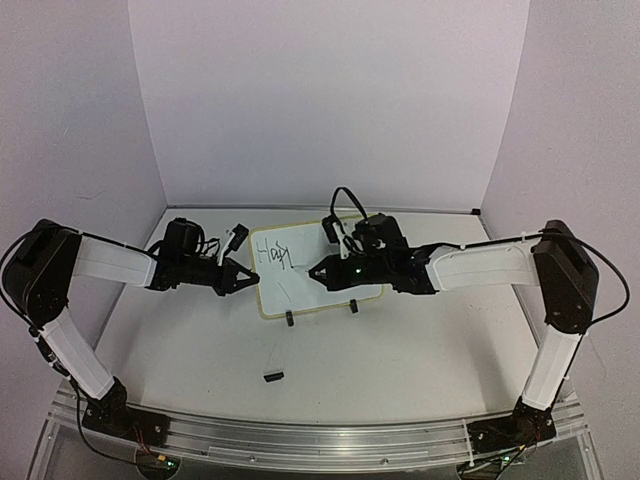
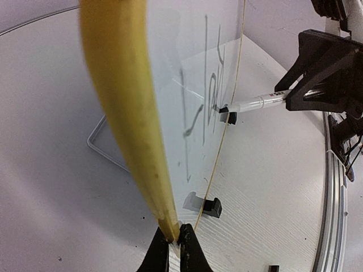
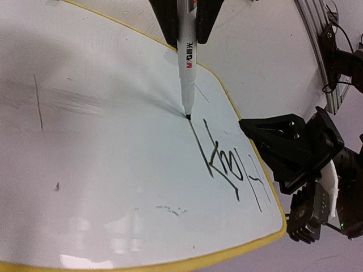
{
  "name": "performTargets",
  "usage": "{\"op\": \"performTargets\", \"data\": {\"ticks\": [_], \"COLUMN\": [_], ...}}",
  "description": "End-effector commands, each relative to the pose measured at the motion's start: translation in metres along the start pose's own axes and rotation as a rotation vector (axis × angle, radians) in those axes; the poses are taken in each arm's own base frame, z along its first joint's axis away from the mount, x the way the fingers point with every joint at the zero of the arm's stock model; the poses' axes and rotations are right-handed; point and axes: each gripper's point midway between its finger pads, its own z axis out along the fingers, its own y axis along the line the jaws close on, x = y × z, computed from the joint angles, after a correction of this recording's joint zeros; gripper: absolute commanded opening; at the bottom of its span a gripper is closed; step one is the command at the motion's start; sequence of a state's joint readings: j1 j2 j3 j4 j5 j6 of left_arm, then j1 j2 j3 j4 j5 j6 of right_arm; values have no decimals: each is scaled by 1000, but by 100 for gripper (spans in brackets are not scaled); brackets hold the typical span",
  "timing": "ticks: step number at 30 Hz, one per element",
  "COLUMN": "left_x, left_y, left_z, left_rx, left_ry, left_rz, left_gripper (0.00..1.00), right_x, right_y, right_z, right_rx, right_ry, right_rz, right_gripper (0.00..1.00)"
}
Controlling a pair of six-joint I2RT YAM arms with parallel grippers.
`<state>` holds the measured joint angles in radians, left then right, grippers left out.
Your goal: Write a sentence on the whiteboard
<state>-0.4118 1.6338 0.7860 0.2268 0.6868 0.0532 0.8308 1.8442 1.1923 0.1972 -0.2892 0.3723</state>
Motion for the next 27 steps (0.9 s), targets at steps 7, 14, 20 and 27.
{"op": "performTargets", "data": {"ticks": [7, 14, 20, 27], "left_x": [-4, -3, -3, -3], "left_y": [17, 16, 16, 17], "left_z": [2, 3, 3, 3], "left_rx": [-88, -89, -89, -90], "left_ry": [13, 15, 17, 17], "left_rz": [32, 31, 31, 32], "left_gripper": [0, 0, 0, 0], "right_x": [-34, -62, -65, -64], "right_y": [24, 31, 30, 25], "right_z": [-26, -32, -18, -6], "right_rx": [-72, -72, -72, -57], "right_ry": [-96, -178, -173, -163], "right_rz": [-17, -44, -56, -49], "right_gripper": [0, 0, 0, 0]}}
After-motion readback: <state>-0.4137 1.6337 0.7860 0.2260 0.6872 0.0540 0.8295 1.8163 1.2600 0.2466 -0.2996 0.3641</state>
